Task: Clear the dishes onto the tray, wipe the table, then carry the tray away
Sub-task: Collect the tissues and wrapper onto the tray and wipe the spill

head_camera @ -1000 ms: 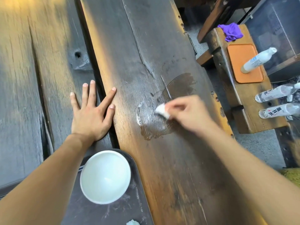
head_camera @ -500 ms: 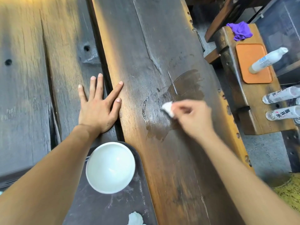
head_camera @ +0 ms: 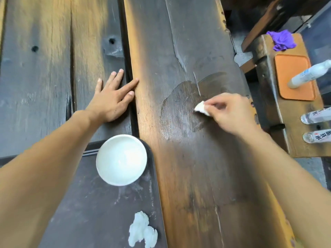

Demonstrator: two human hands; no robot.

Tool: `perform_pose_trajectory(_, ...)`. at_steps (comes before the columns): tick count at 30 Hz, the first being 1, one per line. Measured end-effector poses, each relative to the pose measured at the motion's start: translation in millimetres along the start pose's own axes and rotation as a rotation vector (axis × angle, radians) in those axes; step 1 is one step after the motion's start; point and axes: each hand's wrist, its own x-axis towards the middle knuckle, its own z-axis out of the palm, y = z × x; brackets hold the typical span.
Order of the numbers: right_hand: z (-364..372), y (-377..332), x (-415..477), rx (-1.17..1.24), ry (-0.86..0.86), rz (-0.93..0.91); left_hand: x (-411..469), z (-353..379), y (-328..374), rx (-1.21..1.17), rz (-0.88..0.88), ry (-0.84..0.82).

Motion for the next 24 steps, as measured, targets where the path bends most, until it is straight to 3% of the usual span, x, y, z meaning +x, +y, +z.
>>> perform_pose_trajectory(2, -23.7, 21.0, 18.7, 0.028, 0.223, 0.23, -15.5, -12.2, -7.4, -0.032, -0.017, -0.021)
perform_pose_trajectory(4, -18.4, 22.4, 18.2, 0.021, 0.179, 0.304, -38.8, -21.1, -10.6, -0.042, -0.043, -0.025)
perform_pose_trajectory(9, 48.8, -36.7, -44.9, 0.069, -0.032, 0.052, -105.0, -27.1, -22.8, -0.088, -0.17, -0.033)
perform_pose_trajectory(12, 64.9, -51.8, -75.4, 0.143, -0.087, 0.098, -150.6, -20.1, -27.7, -0.129, -0.202, -0.046)
perform_pose_trajectory(18, 67.2, -67.5, -130.7, 0.271, -0.015, 0.321, -226.6, 8.9, -23.0, -0.037, -0.214, -0.052)
perform_pose_trajectory(22, 80.8, -87.9, -187.8, 0.271, 0.087, 0.325, -276.3, 39.1, -8.2, -0.022, -0.257, -0.17)
perform_pose_trajectory(24, 92.5, -101.4, -214.7, 0.288, 0.126, 0.232, -302.1, 53.1, -0.1, -0.003, -0.273, -0.196)
